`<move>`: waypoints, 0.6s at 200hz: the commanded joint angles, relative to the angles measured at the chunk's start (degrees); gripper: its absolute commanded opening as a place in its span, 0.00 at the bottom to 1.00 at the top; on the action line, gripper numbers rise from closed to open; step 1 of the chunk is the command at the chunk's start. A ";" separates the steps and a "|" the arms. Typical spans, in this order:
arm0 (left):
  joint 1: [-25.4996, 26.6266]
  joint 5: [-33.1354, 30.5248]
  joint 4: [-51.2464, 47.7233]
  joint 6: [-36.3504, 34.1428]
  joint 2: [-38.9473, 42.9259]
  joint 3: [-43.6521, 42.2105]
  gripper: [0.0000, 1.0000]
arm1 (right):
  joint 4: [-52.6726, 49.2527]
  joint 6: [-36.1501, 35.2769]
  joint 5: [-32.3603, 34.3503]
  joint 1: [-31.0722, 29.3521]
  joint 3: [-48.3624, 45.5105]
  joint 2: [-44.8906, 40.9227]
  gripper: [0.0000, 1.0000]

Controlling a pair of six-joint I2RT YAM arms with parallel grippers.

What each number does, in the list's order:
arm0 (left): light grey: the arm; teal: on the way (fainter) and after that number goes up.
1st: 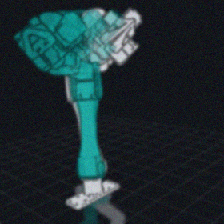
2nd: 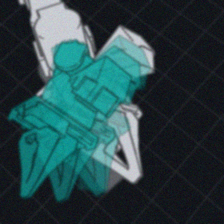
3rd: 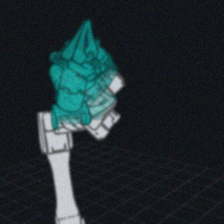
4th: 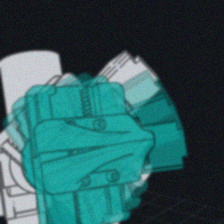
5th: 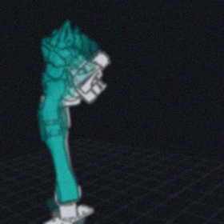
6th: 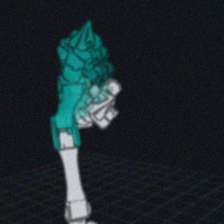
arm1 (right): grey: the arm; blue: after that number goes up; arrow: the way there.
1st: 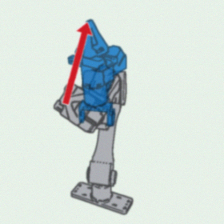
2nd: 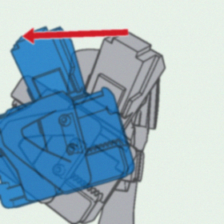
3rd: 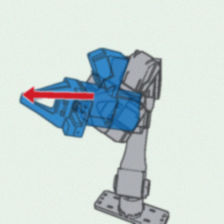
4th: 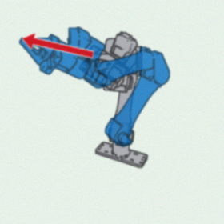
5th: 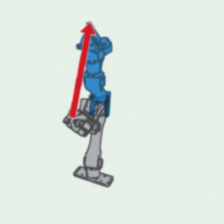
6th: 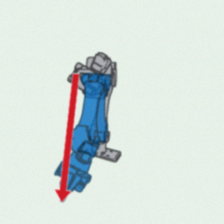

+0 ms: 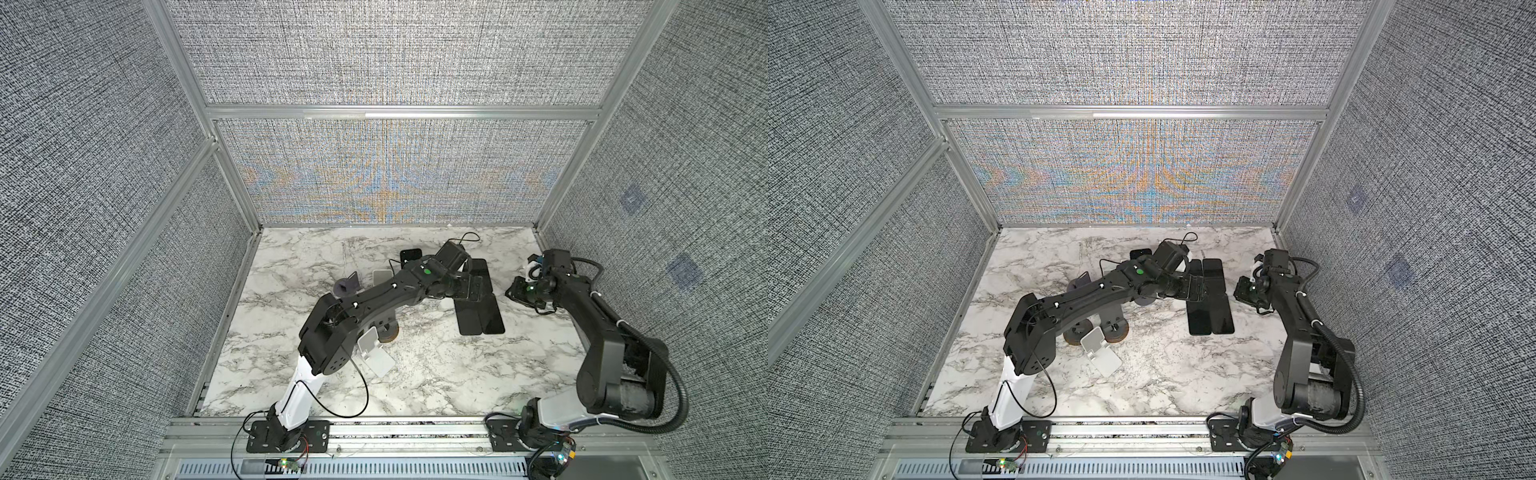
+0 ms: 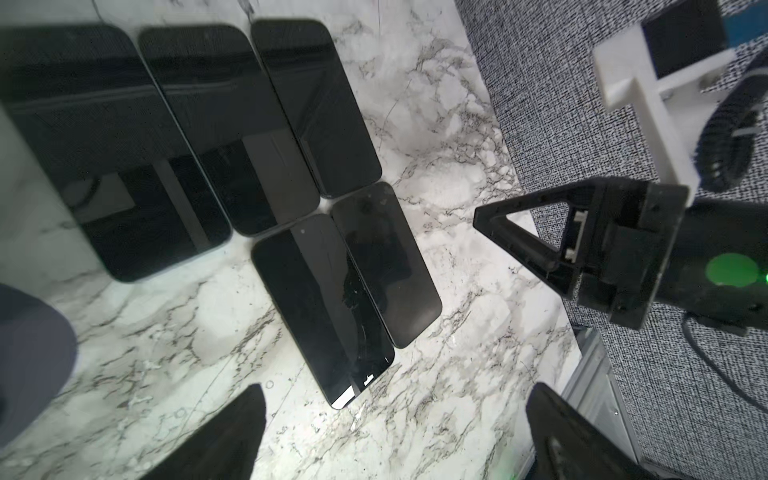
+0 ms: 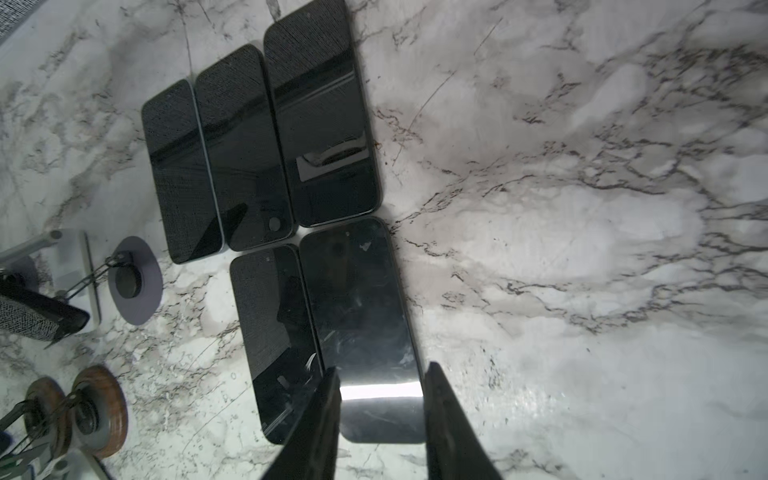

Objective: Remove the phone from the phone stand

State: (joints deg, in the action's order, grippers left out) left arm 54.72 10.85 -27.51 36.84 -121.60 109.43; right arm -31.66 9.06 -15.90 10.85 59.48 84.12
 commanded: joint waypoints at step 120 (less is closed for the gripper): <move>-13.10 -0.43 -0.60 -11.26 23.93 -14.35 0.98 | 7.58 -0.19 -26.85 -4.77 -5.92 -9.04 0.44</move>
State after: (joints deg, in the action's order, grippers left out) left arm 45.28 2.94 -33.47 24.23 -102.43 101.45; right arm -29.39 8.84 -31.51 7.51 52.40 74.06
